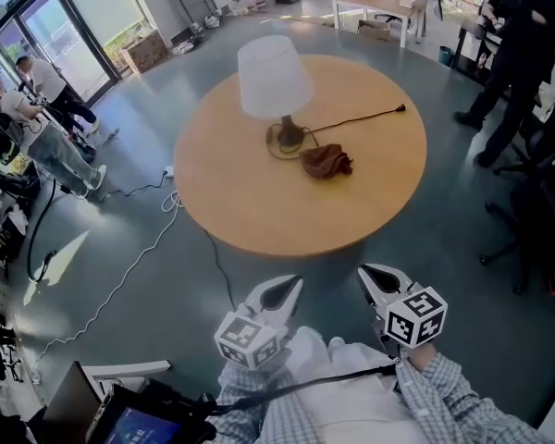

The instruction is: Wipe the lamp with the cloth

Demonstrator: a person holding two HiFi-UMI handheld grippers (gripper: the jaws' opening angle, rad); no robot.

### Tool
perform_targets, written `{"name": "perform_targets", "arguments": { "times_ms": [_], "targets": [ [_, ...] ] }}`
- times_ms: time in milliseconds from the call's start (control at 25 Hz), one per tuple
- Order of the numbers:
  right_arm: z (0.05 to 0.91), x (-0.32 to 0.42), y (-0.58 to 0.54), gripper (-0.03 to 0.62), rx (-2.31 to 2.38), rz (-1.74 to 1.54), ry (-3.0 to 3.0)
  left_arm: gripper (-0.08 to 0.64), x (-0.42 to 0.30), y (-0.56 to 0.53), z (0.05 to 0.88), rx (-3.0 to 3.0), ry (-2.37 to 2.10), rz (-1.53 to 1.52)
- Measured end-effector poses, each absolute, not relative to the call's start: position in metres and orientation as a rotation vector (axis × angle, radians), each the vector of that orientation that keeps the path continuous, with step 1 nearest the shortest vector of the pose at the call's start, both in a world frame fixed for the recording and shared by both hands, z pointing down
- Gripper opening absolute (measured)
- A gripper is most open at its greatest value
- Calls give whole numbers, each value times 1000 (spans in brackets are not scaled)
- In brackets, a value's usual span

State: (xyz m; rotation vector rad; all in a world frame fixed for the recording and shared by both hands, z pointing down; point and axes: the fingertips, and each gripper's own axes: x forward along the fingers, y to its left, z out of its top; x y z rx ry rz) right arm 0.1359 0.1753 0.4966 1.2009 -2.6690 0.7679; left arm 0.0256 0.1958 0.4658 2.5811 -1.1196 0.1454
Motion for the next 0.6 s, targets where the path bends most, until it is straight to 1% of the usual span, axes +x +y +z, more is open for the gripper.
{"name": "perform_targets", "arguments": {
  "times_ms": [280,600],
  "targets": [
    [500,136,157,3,1210,802,-2661,5,34,178,470,2595,-1077,156],
    [496,113,95,3,1221,774,-2651,5,12,116,472,2588,-1058,133]
  ]
}}
